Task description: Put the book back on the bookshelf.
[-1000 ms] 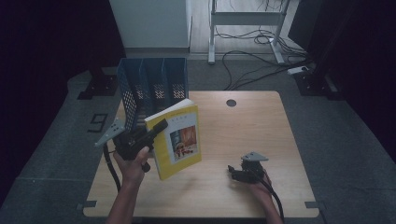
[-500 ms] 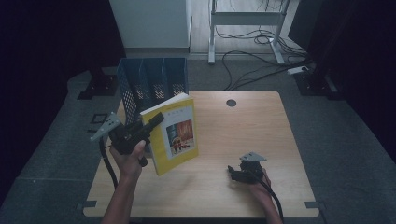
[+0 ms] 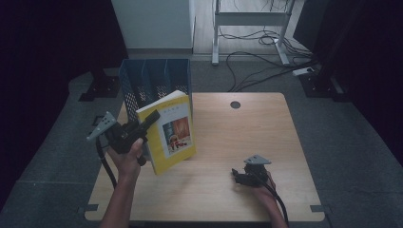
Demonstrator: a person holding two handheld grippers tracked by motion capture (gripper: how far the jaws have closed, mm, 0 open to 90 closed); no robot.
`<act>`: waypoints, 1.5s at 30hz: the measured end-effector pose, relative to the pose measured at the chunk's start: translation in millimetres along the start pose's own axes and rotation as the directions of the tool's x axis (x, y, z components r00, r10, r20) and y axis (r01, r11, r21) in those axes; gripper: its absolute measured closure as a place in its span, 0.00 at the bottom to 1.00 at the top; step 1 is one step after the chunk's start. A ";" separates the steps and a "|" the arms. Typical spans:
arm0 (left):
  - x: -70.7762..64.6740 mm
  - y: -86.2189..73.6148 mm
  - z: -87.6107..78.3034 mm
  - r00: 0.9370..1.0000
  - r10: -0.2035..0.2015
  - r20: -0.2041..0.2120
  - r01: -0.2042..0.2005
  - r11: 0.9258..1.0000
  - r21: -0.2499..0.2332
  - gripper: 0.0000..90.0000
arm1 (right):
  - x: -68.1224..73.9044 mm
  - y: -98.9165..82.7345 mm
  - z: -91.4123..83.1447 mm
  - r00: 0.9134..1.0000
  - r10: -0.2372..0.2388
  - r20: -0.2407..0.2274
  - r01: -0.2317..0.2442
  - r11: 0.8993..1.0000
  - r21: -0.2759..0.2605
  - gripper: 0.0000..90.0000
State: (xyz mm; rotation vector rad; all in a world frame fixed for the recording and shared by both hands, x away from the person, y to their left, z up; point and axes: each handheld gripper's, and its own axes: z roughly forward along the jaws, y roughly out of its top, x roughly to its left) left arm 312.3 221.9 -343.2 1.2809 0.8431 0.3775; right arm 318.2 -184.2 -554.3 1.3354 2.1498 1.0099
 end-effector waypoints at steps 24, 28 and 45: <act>13.0 8.0 -0.9 0.998 -0.008 -0.062 0.007 1.000 -0.023 0.83 | -1.2 -0.1 -0.3 1.000 0.011 -0.004 -0.011 1.000 0.000 0.27; 15.4 9.1 -0.8 0.997 -0.012 -0.071 0.010 1.000 -0.021 0.83 | -1.5 0.0 -0.5 1.000 0.012 -0.005 -0.012 1.000 0.001 0.27; 23.3 22.4 2.9 0.994 -0.009 -0.113 0.004 0.999 -0.042 0.83 | -2.1 -0.3 -0.8 1.000 0.021 -0.006 -0.021 1.000 -0.001 0.27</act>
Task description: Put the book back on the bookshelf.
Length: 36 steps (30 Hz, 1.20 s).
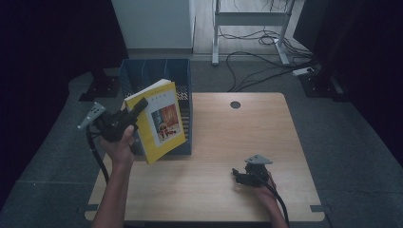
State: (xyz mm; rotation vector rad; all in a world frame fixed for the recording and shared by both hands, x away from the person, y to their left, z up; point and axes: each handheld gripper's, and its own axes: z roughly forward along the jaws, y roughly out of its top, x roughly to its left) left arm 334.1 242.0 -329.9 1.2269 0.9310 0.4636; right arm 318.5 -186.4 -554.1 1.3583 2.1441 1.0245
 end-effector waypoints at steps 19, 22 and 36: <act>9.1 1.3 16.6 0.999 -0.003 -0.047 0.003 1.000 -0.002 0.83 | -0.9 -0.2 -0.3 1.000 0.006 -0.001 -0.006 1.000 -0.002 0.27; 10.8 0.7 21.5 0.999 -0.002 -0.053 0.002 1.000 0.001 0.83 | -1.0 -0.2 -0.3 1.000 0.006 -0.001 -0.006 1.000 -0.002 0.27; 12.5 -6.1 41.0 0.996 0.028 -0.090 -0.028 1.000 0.010 0.83 | -0.3 -0.2 -0.2 1.000 -0.001 0.002 0.001 1.000 0.001 0.27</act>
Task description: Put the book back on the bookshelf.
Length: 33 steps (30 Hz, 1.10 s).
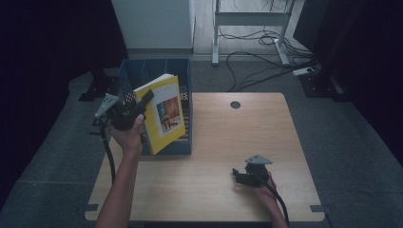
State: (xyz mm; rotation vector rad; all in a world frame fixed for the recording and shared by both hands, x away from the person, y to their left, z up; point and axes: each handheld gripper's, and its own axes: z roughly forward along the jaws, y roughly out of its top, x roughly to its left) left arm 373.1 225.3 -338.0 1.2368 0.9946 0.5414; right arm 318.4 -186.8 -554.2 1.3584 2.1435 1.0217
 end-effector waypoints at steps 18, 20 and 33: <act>7.8 -3.2 18.1 0.998 0.007 -0.058 -0.006 1.000 0.010 0.83 | -1.0 -0.1 -0.2 1.000 0.010 -0.003 -0.010 1.000 -0.003 0.27; 7.1 -3.9 20.3 0.998 0.017 -0.067 -0.016 1.000 0.016 0.83 | -1.0 -0.1 -0.2 1.000 0.010 -0.002 -0.010 1.000 -0.003 0.27; 8.3 -7.0 31.2 0.996 0.016 -0.091 -0.013 1.000 0.027 0.83 | -1.1 -0.5 -0.5 1.000 0.008 0.002 -0.008 1.000 -0.004 0.27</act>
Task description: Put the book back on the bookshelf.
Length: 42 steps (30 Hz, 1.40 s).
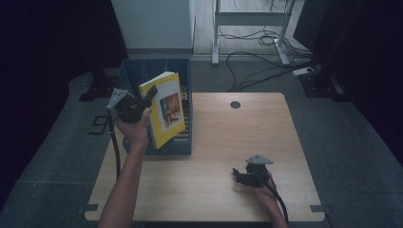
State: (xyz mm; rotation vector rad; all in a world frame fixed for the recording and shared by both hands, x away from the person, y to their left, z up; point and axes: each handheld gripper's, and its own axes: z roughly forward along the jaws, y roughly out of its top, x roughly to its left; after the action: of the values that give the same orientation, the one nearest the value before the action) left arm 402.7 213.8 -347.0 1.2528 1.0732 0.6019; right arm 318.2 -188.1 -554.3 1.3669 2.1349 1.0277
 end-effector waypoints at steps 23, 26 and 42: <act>-4.1 -5.4 21.3 0.999 0.030 -0.034 -0.029 0.999 0.025 0.83 | -0.2 -0.3 -0.2 1.000 0.006 0.003 -0.006 1.000 -0.004 0.28; -4.1 -6.0 23.3 0.999 0.026 -0.037 -0.025 0.999 0.024 0.83 | -0.3 -0.3 -0.3 1.000 0.007 0.002 -0.007 1.000 -0.004 0.28; -4.5 -6.9 33.4 0.998 0.032 -0.055 -0.031 0.999 0.021 0.83 | -0.4 -0.4 -0.3 1.000 0.008 0.003 -0.008 1.000 -0.005 0.28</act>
State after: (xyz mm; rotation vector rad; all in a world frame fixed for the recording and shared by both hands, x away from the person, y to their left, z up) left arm 429.4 193.0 -353.7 1.2792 1.1094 0.6539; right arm 317.9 -188.6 -554.4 1.3750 2.1253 1.0331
